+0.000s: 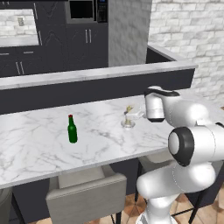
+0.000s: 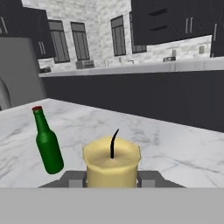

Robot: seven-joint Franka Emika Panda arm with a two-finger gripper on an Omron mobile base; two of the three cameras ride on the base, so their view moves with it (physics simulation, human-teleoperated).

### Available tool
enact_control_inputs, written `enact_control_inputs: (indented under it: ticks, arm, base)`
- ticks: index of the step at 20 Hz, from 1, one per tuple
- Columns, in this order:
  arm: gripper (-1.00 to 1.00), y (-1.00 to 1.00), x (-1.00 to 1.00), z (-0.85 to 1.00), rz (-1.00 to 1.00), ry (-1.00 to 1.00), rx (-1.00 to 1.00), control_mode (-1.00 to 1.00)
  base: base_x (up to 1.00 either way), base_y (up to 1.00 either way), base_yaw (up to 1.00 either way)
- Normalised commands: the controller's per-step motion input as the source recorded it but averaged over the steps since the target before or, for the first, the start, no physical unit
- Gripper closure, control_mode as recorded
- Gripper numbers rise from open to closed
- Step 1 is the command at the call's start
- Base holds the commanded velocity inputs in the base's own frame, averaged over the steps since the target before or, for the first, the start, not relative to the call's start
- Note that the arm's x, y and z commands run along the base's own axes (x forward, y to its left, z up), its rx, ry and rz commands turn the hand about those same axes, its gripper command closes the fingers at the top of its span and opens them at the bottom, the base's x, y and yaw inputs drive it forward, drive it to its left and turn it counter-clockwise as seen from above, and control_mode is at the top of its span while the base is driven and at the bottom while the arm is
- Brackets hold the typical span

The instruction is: Get the candle and the beer from the cabinet and move them to the dining counter.

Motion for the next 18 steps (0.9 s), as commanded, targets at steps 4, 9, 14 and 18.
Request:
enact_control_inputs:
  ticks: [4,9,14,18]
  arm:
    - [1.00,0.09,0.05,-0.11,0.00,0.00,0.00,-1.00]
    - [1.00,0.11,0.07,-0.15,0.00,0.00,0.00,-1.00]
    - [1.00,0.08,0.07,-0.23,0.00,0.00,0.00,-1.00]
    - [1.00,0.05,0.08,-0.30,0.00,0.00,0.00,-1.00]
  base:
    - [0.00,0.00,0.00]
    - [0.00,0.00,0.00]
    - [0.00,0.00,0.00]
    - [0.00,0.00,0.00]
